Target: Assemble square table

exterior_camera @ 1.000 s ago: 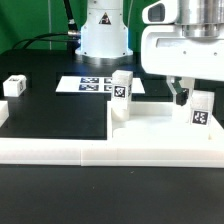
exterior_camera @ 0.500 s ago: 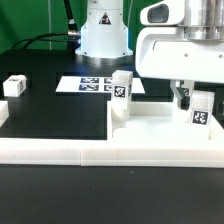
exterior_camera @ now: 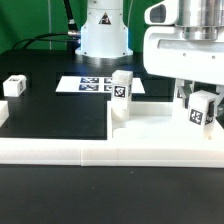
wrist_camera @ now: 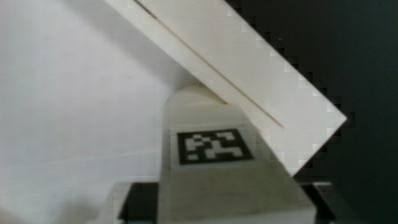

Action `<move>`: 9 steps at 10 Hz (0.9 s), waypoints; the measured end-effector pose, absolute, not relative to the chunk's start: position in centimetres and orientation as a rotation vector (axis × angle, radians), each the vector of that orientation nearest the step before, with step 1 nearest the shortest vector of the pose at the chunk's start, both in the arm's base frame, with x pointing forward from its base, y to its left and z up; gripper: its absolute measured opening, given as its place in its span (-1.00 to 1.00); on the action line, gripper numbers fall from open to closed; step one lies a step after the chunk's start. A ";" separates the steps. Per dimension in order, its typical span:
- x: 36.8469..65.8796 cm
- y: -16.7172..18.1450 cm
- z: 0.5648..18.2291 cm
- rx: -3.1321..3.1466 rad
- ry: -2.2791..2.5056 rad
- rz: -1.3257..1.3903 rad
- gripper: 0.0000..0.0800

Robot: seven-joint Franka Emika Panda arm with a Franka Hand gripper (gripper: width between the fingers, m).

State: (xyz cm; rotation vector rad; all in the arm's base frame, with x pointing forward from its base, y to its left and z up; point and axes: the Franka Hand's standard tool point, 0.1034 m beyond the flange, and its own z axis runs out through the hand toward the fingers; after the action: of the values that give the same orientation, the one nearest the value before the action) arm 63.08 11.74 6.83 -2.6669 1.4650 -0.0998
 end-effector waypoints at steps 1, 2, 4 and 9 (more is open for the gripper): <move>63.0 11.7 6.8 -2.532 1.683 -0.085 -0.27; 62.9 11.9 6.8 -2.370 1.901 -0.063 -0.27; 63.0 11.7 6.7 -1.979 2.235 0.009 -0.27; 62.9 11.8 6.6 -1.535 2.476 0.079 -0.12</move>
Offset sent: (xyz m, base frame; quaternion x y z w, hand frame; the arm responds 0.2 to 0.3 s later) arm 0.0049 -0.0001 -0.0048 0.0448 -0.0572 0.4153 0.9068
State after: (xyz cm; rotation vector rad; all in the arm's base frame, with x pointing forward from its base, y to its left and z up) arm 62.88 11.76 6.62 -1.5346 2.4763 0.0795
